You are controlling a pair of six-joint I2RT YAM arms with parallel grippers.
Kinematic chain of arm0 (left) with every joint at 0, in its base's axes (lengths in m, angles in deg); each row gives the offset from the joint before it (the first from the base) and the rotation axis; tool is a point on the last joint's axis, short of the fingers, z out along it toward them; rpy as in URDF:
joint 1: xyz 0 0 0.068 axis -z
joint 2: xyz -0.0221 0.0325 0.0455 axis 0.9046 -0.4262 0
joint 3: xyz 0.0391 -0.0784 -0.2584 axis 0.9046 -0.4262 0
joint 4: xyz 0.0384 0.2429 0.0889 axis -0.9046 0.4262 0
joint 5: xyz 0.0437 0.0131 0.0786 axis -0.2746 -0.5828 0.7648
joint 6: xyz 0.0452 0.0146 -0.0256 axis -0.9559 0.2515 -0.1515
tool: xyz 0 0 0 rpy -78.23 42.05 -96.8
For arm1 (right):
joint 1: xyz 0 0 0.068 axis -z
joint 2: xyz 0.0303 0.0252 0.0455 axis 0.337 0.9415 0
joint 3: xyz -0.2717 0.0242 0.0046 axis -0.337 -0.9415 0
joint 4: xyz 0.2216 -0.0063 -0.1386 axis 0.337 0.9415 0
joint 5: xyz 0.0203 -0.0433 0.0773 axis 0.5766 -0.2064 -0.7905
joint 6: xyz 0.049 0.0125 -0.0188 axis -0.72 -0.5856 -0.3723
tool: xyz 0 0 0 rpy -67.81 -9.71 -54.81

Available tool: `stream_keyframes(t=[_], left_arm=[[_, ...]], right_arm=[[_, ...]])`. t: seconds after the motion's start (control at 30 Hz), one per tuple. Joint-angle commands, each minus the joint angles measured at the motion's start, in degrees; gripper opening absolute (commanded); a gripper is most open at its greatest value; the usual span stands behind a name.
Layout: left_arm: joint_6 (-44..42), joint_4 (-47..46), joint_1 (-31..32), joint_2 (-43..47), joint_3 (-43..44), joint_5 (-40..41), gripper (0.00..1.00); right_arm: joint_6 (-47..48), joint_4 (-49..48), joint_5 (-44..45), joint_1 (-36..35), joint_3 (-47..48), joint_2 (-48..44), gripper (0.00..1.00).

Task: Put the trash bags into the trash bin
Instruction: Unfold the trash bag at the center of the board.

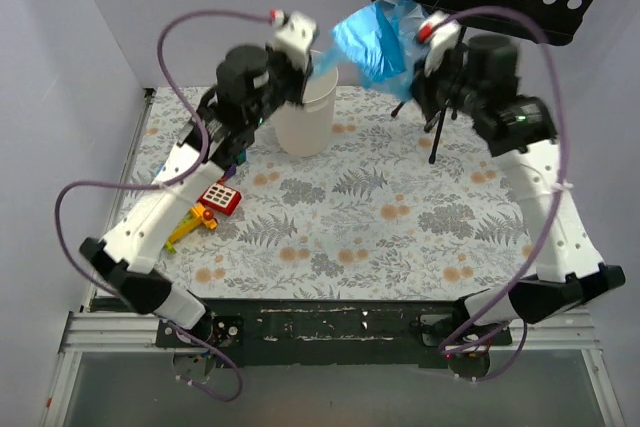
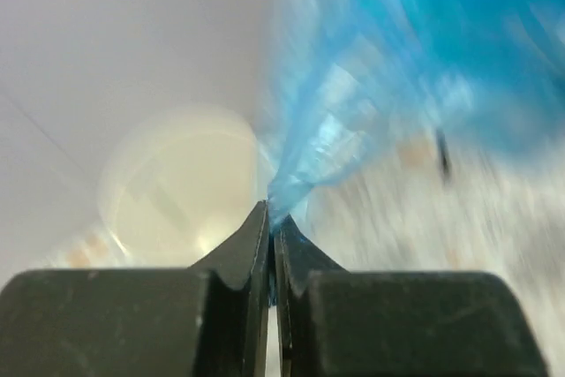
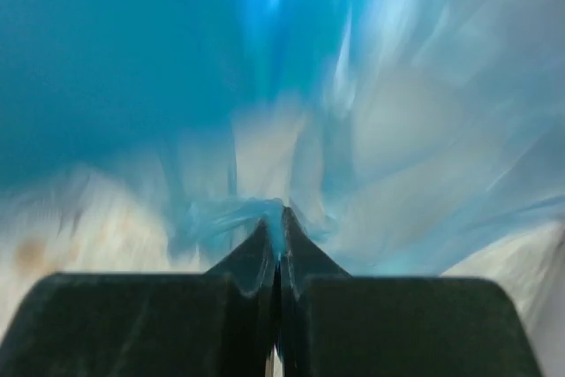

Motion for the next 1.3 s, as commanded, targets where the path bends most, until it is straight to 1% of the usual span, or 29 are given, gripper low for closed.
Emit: stream_keyframes(t=[0.0,0.03,0.07,0.1,0.13,0.2,0.27,0.43,0.5,0.57,0.63,0.7,0.73,0.77,0.8,0.83,0.87,0.9,0.93,0.97,1.0,1.03,1.07,1.1,1.13,1.17,1.2,1.23,1.27], left_arm=[[4.36,13.35,2.98,22.93,-32.35,-21.04,0.00],[5.66,15.27,3.42,25.49,-35.70,-22.91,0.00],[7.41,16.86,3.77,27.26,-37.22,-24.15,0.00],[9.34,18.36,3.95,27.97,-37.84,-24.60,0.00],[10.67,18.98,4.04,28.50,-38.11,-24.43,0.00],[11.29,18.03,3.78,29.82,-39.77,-22.94,0.00],[11.47,17.14,3.60,29.83,-40.66,-21.53,0.00],[15.16,15.13,3.69,27.37,-41.98,-22.84,0.00],[16.04,13.89,3.43,25.88,-41.89,-18.74,0.00],[14.82,12.49,2.12,23.07,-38.48,-15.04,0.00],[11.66,10.65,-0.16,18.34,-31.04,-12.40,0.00],[10.16,8.97,-3.85,11.75,-19.28,-10.81,0.00],[9.72,8.97,-5.52,7.28,-8.08,-10.71,0.00],[9.54,9.57,-6.93,2.36,-2.05,-10.63,0.00],[8.84,10.19,-7.47,-2.12,9.32,-10.19,0.00],[7.70,10.46,-7.56,-7.21,24.58,-10.01,0.00],[5.69,9.24,-7.47,-11.09,33.17,-11.14,0.00],[3.93,5.58,-7.47,-13.48,37.95,-12.11,0.00],[1.21,0.40,-6.78,-12.81,36.52,-12.47,0.00],[-2.03,-7.56,-5.46,-10.02,29.55,-11.51,0.00],[-6.15,-15.91,-3.45,-5.03,18.95,-10.98,0.00],[-12.90,-25.91,-1.51,1.11,9.27,-11.93,0.00],[-17.92,-33.67,1.20,6.39,-1.61,-13.34,0.00],[-21.28,-38.62,2.88,11.32,-10.34,-14.92,0.00],[-24.10,-40.85,4.90,15.63,-19.99,-17.11,0.00],[-25.78,-39.56,6.57,20.81,-29.05,-20.17,0.00],[-26.84,-34.50,8.33,26.08,-36.45,-24.47,0.00],[-31.90,-25.23,10.35,30.83,-44.27,-29.91,0.00],[-38.73,-12.69,12.46,36.27,-50.61,-38.05,0.00]], right_arm=[[0.45,21.61,-7.95,-1.45,-32.14,-9.99,0.01],[0.19,22.84,-9.63,-1.81,-36.99,-13.86,0.01],[-1.29,23.46,-10.95,-1.73,-41.21,-17.64,0.01],[-2.00,22.77,-11.40,-1.82,-43.52,-21.16,0.01],[-2.70,20.76,-11.66,-1.90,-44.23,-24.93,0.01],[-2.45,19.78,-12.63,-1.82,-45.47,-28.91,0.01],[-2.62,19.51,-13.42,-1.73,-45.73,-29.28,0.01],[-3.41,15.83,-15.27,-1.64,-45.21,-26.83,0.01],[-4.20,13.02,-13.44,-1.55,-44.16,-24.81,0.01],[-4.03,10.21,-11.85,-1.12,-40.14,-20.87,0.01],[-3.86,7.57,-9.65,-0.24,-31.90,-15.07,0.01],[-4.11,6.16,-9.38,1.87,-18.38,-6.91,0.01],[-4.47,6.76,-9.56,3.35,-8.13,-1.56,0.01],[-4.82,8.51,-9.73,4.15,2.93,3.63,0.01],[-4.99,10.26,-9.39,4.42,18.01,10.29,0.01],[-4.74,10.98,-9.12,4.51,32.60,16.01,0.01],[-3.60,9.24,-9.38,4.42,39.97,18.42,0.01],[-2.55,1.92,-9.73,4.42,39.09,16.79,0.01],[-2.10,-7.55,-9.30,4.34,31.16,11.99,0.01],[-1.66,-17.91,-8.69,4.34,13.07,4.20,0.01],[-0.35,-30.46,-8.77,4.16,-1.03,-3.89,0.01],[1.75,-41.03,-8.59,3.90,-10.40,-9.62,0.01],[3.60,-46.18,-8.24,3.55,-18.15,-15.94,0.01],[6.05,-47.71,-8.33,3.11,-22.40,-19.14,0.01],[8.51,-46.16,-9.72,2.84,-26.71,-21.52,0.01],[11.93,-41.62,-11.47,2.75,-31.54,-24.59,0.01],[15.79,-33.66,-14.71,2.67,-36.28,-27.32,0.01],[21.92,-23.22,-19.79,2.49,-42.77,-31.00,0.01],[32.95,-6.50,-27.32,1.79,-49.45,-34.08,0.01]])
